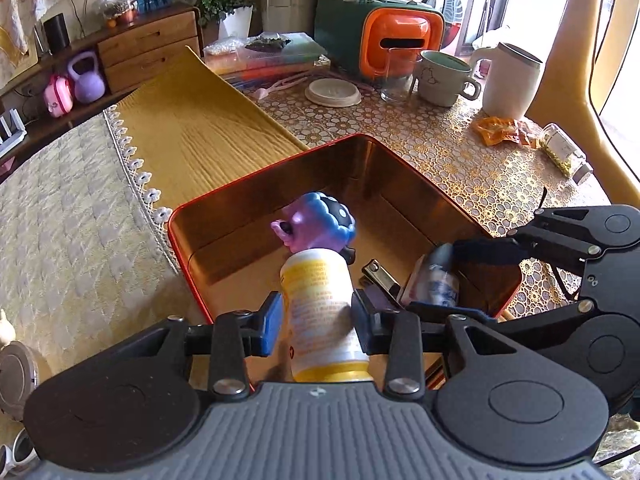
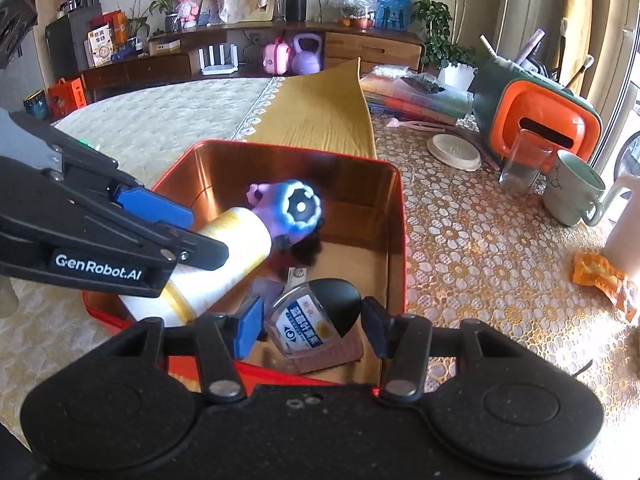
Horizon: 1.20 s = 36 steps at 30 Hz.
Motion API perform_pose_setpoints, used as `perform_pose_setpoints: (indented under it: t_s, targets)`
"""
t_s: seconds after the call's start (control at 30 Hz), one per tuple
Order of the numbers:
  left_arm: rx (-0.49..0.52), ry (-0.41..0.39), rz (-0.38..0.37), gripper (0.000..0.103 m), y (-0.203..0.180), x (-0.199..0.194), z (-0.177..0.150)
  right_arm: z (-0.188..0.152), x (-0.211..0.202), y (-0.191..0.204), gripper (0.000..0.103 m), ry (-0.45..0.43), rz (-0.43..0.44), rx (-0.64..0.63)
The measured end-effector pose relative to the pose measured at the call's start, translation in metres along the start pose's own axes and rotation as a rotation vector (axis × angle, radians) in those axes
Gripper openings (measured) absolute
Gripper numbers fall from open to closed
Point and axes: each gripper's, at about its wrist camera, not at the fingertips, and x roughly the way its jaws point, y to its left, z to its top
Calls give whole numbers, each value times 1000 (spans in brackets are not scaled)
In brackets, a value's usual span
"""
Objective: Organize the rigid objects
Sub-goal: 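Lower the bottle upright into the box and open the left gripper while the right gripper releases the case, then withdraw both open grippers from the box toward the sunglasses and candy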
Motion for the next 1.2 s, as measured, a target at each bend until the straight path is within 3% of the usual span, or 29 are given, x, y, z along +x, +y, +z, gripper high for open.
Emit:
perform_pose_setpoints:
  t_s: [0.43, 0.97, 1.03, 1.2]
  targets:
    - [7, -38, -29, 37, 0, -20, -11, -1, -25, -4, 62, -40, 22, 75]
    - [-5, -129, -63, 43, 11, -84, -38, -3, -69, 22, 69, -87, 56, 108]
    - [-9, -144, -61, 51, 15, -93, -43, -3, -74, 29, 75, -94, 55, 105]
    - [-27, -169, -56, 53, 29, -113, -55, -2, -85, 49, 83, -108, 72, 86]
